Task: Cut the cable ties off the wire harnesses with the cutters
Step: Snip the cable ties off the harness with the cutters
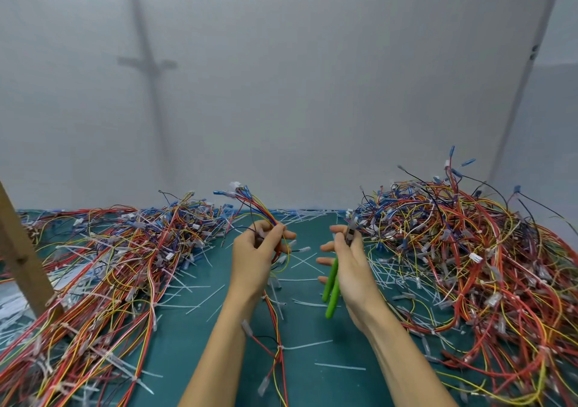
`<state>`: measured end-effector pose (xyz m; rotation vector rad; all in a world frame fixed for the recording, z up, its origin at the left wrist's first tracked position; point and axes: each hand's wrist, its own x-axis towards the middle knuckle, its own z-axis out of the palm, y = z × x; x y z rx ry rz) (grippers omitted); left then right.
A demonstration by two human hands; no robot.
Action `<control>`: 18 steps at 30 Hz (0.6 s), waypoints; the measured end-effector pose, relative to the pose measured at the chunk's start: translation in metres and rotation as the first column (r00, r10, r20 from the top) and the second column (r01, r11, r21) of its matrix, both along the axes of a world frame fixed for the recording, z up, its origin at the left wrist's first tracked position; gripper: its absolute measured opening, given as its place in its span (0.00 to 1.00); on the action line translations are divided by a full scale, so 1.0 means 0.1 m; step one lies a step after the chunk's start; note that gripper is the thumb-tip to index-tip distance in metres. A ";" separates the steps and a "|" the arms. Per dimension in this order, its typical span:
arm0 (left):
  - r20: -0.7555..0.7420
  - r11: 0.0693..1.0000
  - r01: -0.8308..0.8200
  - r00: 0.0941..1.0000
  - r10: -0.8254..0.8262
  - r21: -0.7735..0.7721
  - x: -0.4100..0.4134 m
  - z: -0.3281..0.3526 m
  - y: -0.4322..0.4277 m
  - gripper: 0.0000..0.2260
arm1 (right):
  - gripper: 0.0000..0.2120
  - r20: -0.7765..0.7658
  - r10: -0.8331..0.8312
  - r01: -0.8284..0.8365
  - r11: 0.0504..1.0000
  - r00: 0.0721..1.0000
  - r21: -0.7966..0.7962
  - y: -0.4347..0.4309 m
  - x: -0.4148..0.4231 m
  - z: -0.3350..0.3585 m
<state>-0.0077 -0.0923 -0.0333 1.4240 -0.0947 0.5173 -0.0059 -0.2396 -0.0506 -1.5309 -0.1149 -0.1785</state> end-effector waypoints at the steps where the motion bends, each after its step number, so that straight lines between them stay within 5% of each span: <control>1: -0.005 1.000 0.009 1.000 -0.009 -0.002 0.00 0.00 0.00 0.06 | 0.08 0.037 0.011 -0.009 0.999 0.999 -0.037 0.00 -0.01 0.01; 4: -0.025 0.999 0.037 0.999 -0.037 -0.004 0.00 -0.01 0.00 0.08 | 0.11 0.219 -0.005 0.065 0.961 0.976 -0.268 -0.01 -0.04 0.02; 7: -0.041 0.998 0.069 0.997 -0.069 0.008 -0.01 -0.01 -0.01 0.08 | 0.24 0.335 -0.014 0.172 0.877 0.942 -0.448 0.01 -0.11 0.02; 10: -0.038 0.996 0.087 0.996 -0.085 0.029 -0.01 -0.01 -0.02 0.06 | 0.31 0.332 0.001 0.174 0.851 0.943 -0.495 0.03 -0.12 0.00; 18: -0.041 0.991 0.101 0.994 -0.097 0.086 -0.02 -0.02 -0.05 0.05 | 0.27 0.251 0.041 0.128 0.775 0.967 -0.619 0.05 -0.08 -0.09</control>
